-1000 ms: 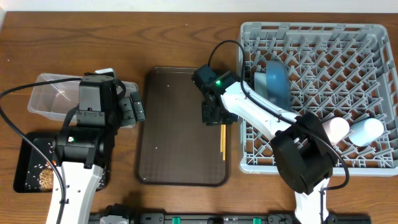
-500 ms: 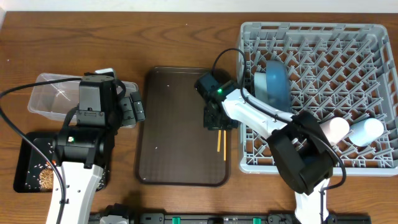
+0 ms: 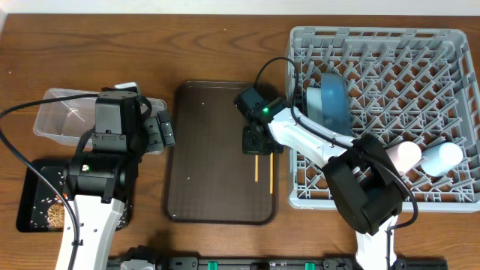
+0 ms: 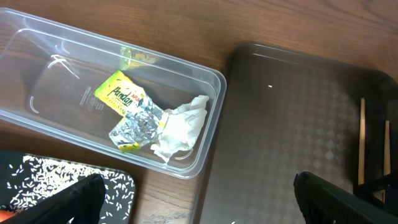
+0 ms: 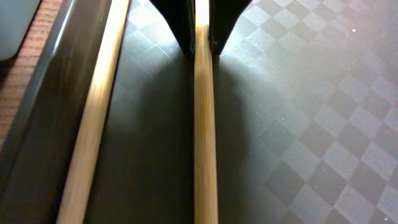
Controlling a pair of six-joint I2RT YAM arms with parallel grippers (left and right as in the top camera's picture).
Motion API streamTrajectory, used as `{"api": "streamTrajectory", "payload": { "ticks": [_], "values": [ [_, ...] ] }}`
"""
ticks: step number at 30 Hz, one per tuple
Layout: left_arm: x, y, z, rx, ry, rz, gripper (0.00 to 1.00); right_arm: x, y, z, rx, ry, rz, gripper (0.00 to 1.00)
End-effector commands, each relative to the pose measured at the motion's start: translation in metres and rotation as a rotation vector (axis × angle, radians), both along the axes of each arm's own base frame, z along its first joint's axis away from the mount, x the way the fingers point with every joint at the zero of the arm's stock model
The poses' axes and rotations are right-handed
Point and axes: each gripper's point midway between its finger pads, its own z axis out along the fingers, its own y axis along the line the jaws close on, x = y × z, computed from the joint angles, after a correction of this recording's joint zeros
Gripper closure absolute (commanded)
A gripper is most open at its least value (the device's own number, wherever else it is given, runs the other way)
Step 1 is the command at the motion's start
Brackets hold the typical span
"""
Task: Sort waste into correct bins and load items into the dishwasher rack
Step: 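Carry the chopstick to the rack and stand it upright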
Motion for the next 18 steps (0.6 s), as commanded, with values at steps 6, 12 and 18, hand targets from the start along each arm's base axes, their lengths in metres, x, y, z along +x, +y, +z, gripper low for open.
{"api": "streamTrajectory", "payload": {
  "ticks": [6, 12, 18],
  "values": [
    [0.001, 0.003, 0.002, 0.001, -0.006, 0.018, 0.02, 0.017, 0.010, 0.041, 0.021, -0.124, 0.184, 0.99],
    [0.001, 0.003, 0.002, 0.001, -0.006, 0.018, 0.02, 0.024, 0.017, 0.119, 0.102, -0.295, 0.279, 0.99],
    [0.001, 0.003, 0.002, 0.001, -0.006, 0.018, 0.02, 0.021, -0.004, 0.201, 0.175, -0.462, 0.267, 0.99]
  ]
}}
